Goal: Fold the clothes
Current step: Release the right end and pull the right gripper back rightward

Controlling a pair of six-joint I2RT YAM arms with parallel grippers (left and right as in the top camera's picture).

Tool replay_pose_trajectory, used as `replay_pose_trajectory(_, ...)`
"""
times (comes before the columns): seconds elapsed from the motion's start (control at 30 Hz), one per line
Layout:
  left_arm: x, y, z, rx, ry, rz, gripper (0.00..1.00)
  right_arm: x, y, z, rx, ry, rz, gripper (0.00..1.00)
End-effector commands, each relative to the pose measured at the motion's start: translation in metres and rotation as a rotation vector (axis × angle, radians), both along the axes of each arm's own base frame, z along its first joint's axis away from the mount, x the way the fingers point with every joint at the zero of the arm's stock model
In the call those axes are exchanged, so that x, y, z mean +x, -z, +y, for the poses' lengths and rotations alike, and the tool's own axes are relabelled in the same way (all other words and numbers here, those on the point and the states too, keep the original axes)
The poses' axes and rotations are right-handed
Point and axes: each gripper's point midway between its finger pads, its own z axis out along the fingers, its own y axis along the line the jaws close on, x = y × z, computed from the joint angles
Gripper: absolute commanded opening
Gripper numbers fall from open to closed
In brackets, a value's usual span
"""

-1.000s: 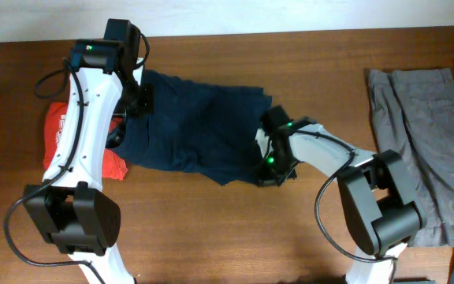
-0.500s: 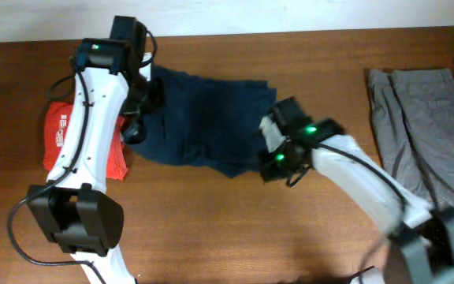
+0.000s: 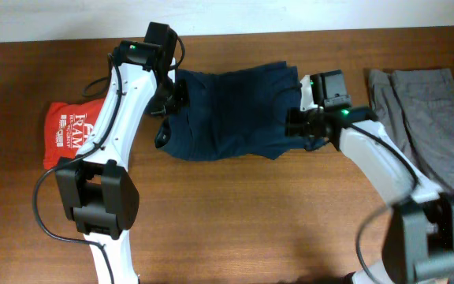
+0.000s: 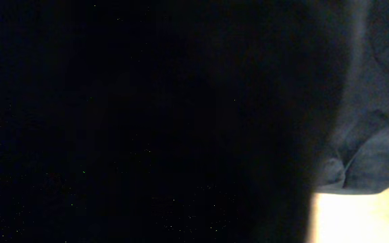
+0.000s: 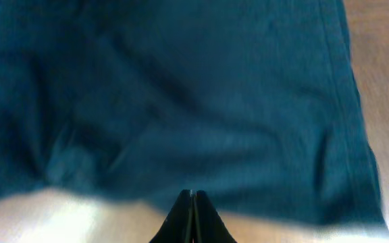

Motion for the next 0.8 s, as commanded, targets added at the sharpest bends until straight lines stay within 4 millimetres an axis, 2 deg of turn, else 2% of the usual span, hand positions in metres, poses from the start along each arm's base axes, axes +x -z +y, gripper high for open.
replay_pose_trajectory(0.0,0.004,-0.007,0.0,-0.001,-0.01,-0.022,0.01,0.019,0.046,-0.005,-0.018,0.022,0.033,0.04)
replay_pose_trajectory(0.13,0.001,-0.006,0.004,0.02,-0.013,-0.011,0.01,0.027,0.087,-0.007,-0.026,0.03,0.072,0.04)
replay_pose_trajectory(0.23,-0.001,-0.005,0.007,0.038,-0.012,-0.005,0.01,0.022,0.114,-0.012,-0.036,0.036,0.132,0.04)
replay_pose_trajectory(0.3,-0.001,-0.005,0.009,0.049,0.005,-0.008,0.01,0.013,0.126,-0.016,-0.044,0.043,0.183,0.04)
replay_pose_trajectory(0.4,0.0,-0.005,0.015,0.085,0.001,-0.014,0.01,-0.009,0.132,-0.021,-0.067,0.024,0.27,0.04)
replay_pose_trajectory(0.43,0.003,-0.006,0.02,0.11,-0.005,-0.027,0.01,-0.027,0.136,-0.02,-0.077,-0.004,0.341,0.04)
replay_pose_trajectory(0.5,0.007,-0.006,0.024,0.125,-0.008,-0.042,0.01,-0.047,0.139,-0.019,-0.093,-0.021,0.418,0.04)
replay_pose_trajectory(0.67,0.011,-0.007,0.03,0.128,0.006,-0.052,0.02,-0.089,0.138,0.0,-0.114,-0.112,0.556,0.04)
replay_pose_trajectory(0.77,0.009,-0.006,0.034,0.133,0.014,-0.042,0.06,-0.115,0.136,0.015,-0.139,-0.171,0.631,0.04)
